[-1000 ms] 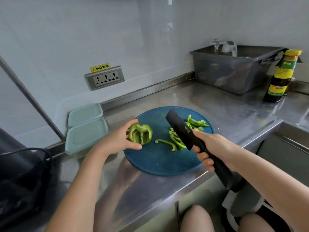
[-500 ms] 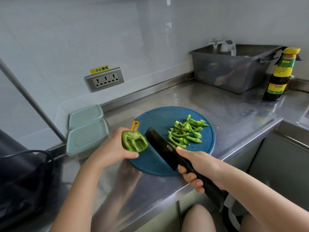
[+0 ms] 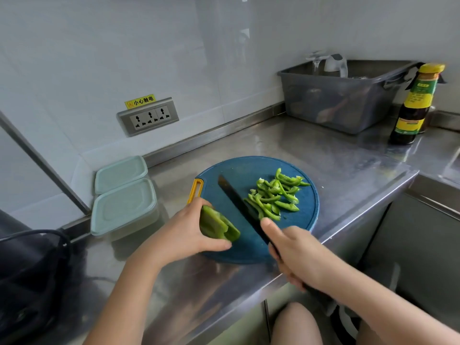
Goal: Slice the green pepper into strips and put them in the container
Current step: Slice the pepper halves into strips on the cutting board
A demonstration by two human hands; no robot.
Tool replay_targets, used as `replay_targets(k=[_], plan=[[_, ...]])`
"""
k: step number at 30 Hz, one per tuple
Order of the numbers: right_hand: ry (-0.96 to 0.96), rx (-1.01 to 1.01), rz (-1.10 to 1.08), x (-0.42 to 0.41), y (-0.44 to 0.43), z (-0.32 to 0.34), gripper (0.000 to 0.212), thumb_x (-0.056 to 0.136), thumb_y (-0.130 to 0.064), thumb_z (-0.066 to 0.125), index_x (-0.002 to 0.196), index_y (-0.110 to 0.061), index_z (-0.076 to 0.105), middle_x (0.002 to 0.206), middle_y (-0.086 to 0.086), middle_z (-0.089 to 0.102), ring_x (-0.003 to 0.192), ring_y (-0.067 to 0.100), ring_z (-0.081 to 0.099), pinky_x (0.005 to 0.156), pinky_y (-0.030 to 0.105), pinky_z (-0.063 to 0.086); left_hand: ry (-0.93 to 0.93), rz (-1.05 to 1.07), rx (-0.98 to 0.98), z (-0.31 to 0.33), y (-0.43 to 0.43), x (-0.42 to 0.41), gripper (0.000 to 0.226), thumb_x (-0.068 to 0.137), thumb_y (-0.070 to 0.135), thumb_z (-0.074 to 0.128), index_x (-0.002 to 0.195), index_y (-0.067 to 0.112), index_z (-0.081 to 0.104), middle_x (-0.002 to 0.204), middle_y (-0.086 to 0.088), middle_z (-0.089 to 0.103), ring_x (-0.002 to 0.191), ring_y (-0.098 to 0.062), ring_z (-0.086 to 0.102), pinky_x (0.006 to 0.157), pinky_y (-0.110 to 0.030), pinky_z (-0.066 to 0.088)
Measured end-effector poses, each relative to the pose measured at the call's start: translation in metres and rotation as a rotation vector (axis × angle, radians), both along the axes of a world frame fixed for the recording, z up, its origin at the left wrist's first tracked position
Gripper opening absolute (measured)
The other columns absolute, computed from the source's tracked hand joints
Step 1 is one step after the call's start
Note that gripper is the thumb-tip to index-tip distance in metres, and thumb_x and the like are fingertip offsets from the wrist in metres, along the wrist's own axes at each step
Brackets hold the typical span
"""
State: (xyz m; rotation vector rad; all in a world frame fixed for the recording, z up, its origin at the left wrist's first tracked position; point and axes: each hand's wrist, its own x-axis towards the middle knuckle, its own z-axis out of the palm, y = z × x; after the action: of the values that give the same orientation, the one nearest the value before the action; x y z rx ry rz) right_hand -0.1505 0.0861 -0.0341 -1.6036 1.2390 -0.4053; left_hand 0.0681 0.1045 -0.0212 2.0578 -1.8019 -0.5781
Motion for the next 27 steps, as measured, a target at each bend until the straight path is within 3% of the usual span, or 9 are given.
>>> replay_targets(k=[3,7,12,15,23,27], plan=[[0.173,-0.244,0.067,0.013,0.018,-0.006,0.060,0.094,-0.059,0.025,0.056,-0.013,0.034,0.056,0.002,0.037,0.058,0.023,0.037,0.056,0.032,0.034,0.007,0.000,0.025,-0.003,-0.001,0.000,0.076,0.054,0.053,0.081,0.115,0.032,0.041,0.105,0.016,0.055,0.092,0.001,0.056,0.080,-0.023,0.048],[0.281,-0.381,0.074,0.018,0.032,-0.012,0.056,0.093,-0.060,0.017,0.061,-0.016,0.033,0.062,0.001,0.039,0.070,0.027,0.044,0.072,0.037,0.042,0.092,-0.027,0.026,-0.004,-0.002,-0.002,0.076,0.057,0.042,0.083,0.119,0.039,0.038,0.102,0.020,0.059,0.092,0.004,0.058,0.076,-0.018,0.047],[0.315,-0.408,0.099,0.022,0.034,-0.013,0.053,0.092,-0.060,0.013,0.063,-0.018,0.030,0.064,0.000,0.037,0.072,0.027,0.042,0.068,0.036,0.039,0.187,-0.039,0.052,-0.005,-0.004,0.000,0.062,0.059,0.032,0.085,0.109,0.037,0.048,0.097,0.017,0.065,0.088,0.005,0.061,0.074,-0.015,0.047],[0.336,-0.414,0.111,0.026,0.035,-0.016,0.053,0.093,-0.059,0.014,0.064,-0.018,0.030,0.066,0.000,0.038,0.073,0.027,0.045,0.068,0.035,0.039,0.240,-0.055,0.064,-0.005,-0.005,0.000,0.057,0.060,0.029,0.085,0.107,0.034,0.053,0.097,0.015,0.068,0.091,0.001,0.064,0.079,-0.021,0.050],[0.359,-0.408,0.118,0.030,0.034,-0.018,0.052,0.095,-0.057,0.015,0.064,-0.018,0.029,0.063,-0.002,0.035,0.066,0.026,0.040,0.063,0.033,0.035,0.245,-0.100,0.075,-0.007,-0.006,0.001,0.053,0.060,0.029,0.081,0.106,0.031,0.054,0.096,0.008,0.069,0.089,-0.007,0.065,0.082,-0.030,0.054],[0.353,-0.383,0.124,0.032,0.032,-0.017,0.053,0.096,-0.057,0.016,0.063,-0.018,0.031,0.063,-0.001,0.037,0.062,0.025,0.039,0.063,0.032,0.035,0.245,-0.104,0.061,-0.007,-0.006,0.003,0.062,0.056,0.034,0.081,0.109,0.037,0.049,0.097,0.011,0.067,0.091,-0.005,0.065,0.082,-0.027,0.053]])
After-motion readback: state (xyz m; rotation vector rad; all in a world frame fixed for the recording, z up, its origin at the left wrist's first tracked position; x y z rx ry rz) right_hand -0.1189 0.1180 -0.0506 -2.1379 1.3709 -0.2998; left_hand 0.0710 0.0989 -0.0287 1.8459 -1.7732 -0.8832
